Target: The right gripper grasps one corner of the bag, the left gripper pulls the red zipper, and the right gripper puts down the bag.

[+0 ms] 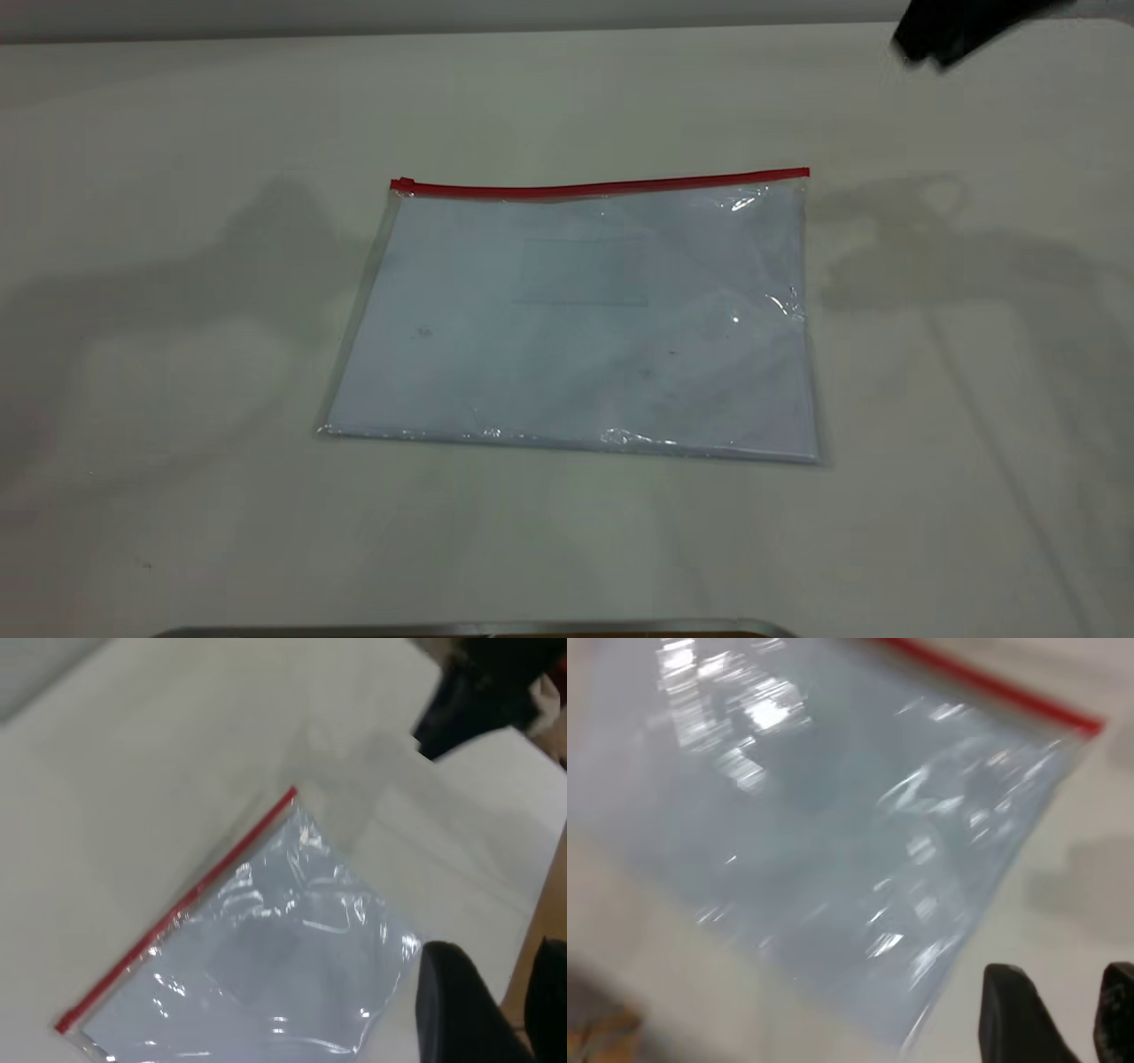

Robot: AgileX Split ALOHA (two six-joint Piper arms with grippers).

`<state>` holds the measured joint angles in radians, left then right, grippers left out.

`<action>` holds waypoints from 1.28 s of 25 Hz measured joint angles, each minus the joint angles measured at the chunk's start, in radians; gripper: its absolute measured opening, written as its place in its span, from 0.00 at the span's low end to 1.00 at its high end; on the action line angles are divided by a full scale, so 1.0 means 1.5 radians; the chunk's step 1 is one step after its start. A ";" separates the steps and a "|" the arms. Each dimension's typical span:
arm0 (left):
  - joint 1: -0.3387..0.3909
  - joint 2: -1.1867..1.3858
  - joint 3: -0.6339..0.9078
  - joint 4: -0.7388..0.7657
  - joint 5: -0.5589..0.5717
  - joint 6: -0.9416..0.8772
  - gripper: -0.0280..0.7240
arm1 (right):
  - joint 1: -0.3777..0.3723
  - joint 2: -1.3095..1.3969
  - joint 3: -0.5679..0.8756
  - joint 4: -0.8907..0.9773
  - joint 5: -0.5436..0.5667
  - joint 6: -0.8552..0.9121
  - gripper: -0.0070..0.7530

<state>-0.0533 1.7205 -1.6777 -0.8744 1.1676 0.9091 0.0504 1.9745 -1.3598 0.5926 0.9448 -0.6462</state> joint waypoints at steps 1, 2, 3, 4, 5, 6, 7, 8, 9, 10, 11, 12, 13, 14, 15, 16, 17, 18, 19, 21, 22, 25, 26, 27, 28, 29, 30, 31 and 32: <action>0.000 -0.027 0.000 0.008 0.000 -0.013 0.39 | 0.000 -0.035 0.000 -0.002 0.043 0.002 0.36; 0.000 -0.056 0.000 0.022 0.000 -0.026 0.39 | 0.000 -0.071 0.000 -0.002 0.077 0.003 0.36; 0.000 -0.080 0.000 0.040 0.000 -0.039 0.39 | 0.000 -0.109 0.000 -0.003 0.115 0.003 0.36; 0.000 -0.110 0.000 0.062 0.000 -0.057 0.39 | 0.000 -0.141 0.001 -0.004 0.143 0.003 0.36; 0.000 -0.140 0.000 0.080 0.000 -0.077 0.39 | 0.000 -0.181 0.001 -0.004 0.158 0.003 0.36; 0.000 -0.164 0.000 0.104 0.000 -0.098 0.39 | 0.000 -0.220 0.001 -0.006 0.169 0.003 0.36; 0.000 -0.193 0.000 0.128 0.000 -0.118 0.39 | 0.000 -0.253 0.002 -0.009 0.174 0.009 0.36; 0.000 -0.220 0.000 0.147 0.000 -0.142 0.39 | 0.000 -0.293 0.006 -0.012 0.176 0.019 0.36; 0.000 -0.245 0.000 0.168 0.000 -0.166 0.39 | 0.000 -0.334 0.012 -0.018 0.178 0.030 0.36; 0.000 -0.265 0.000 0.188 0.000 -0.186 0.39 | 0.000 -0.376 0.020 -0.027 0.181 0.041 0.36; 0.000 -0.287 0.000 0.207 0.000 -0.209 0.39 | 0.000 -0.410 0.029 -0.038 0.184 0.055 0.36; 0.000 -0.306 0.000 0.224 0.000 -0.234 0.39 | 0.000 -0.451 0.039 -0.053 0.187 0.071 0.36; 0.000 -0.321 0.000 0.247 0.000 -0.259 0.39 | 0.000 -0.491 0.053 -0.072 0.189 0.090 0.36; 0.000 -0.338 0.000 0.272 0.000 -0.281 0.39 | 0.000 -0.531 0.069 -0.091 0.191 0.108 0.36; 0.000 -0.353 0.001 0.293 0.000 -0.309 0.39 | 0.000 -0.564 0.089 -0.118 0.193 0.134 0.36; 0.000 -0.369 0.006 0.320 0.000 -0.338 0.39 | 0.000 -0.602 0.107 -0.146 0.193 0.161 0.36; 0.000 -0.382 0.013 0.347 0.000 -0.363 0.39 | 0.000 -0.640 0.128 -0.175 0.193 0.183 0.36; 0.000 -0.397 0.028 0.372 0.000 -0.382 0.39 | 0.000 -0.672 0.152 -0.198 0.193 0.210 0.36; 0.000 -0.413 0.048 0.392 0.000 -0.402 0.39 | 0.000 -0.709 0.173 -0.226 0.193 0.235 0.36; 0.000 -0.444 0.101 0.429 0.000 -0.429 0.39 | 0.000 -0.783 0.226 -0.273 0.193 0.280 0.36; 0.000 -0.460 0.136 0.442 0.000 -0.438 0.39 | 0.000 -0.813 0.254 -0.296 0.193 0.304 0.36; 0.000 -0.505 0.248 0.464 0.000 -0.455 0.39 | 0.000 -0.907 0.332 -0.346 0.193 0.361 0.38; 0.000 -0.520 0.290 0.467 0.000 -0.458 0.39 | 0.000 -0.935 0.358 -0.354 0.193 0.371 0.39; 0.000 -0.534 0.331 0.469 0.000 -0.458 0.39 | 0.000 -0.961 0.379 -0.357 0.193 0.377 0.41; 0.000 -0.546 0.365 0.471 0.000 -0.458 0.40 | 0.000 -0.984 0.404 -0.358 0.193 0.380 0.44; 0.000 -0.560 0.405 0.473 0.000 -0.459 0.41 | 0.000 -1.001 0.427 -0.358 0.193 0.381 0.47; 0.000 -0.573 0.444 0.474 0.000 -0.459 0.43 | 0.000 -1.019 0.446 -0.358 0.193 0.383 0.51; 0.000 -0.585 0.475 0.474 0.000 -0.459 0.45 | 0.000 -1.035 0.468 -0.358 0.193 0.383 0.53; 0.000 -0.598 0.510 0.476 0.000 -0.459 0.47 | 0.000 -1.048 0.489 -0.358 0.193 0.383 0.57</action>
<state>-0.0533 0.8229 -0.9121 -0.1604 1.1676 0.2207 0.0502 0.4019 -0.6260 0.0559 1.2349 -0.0723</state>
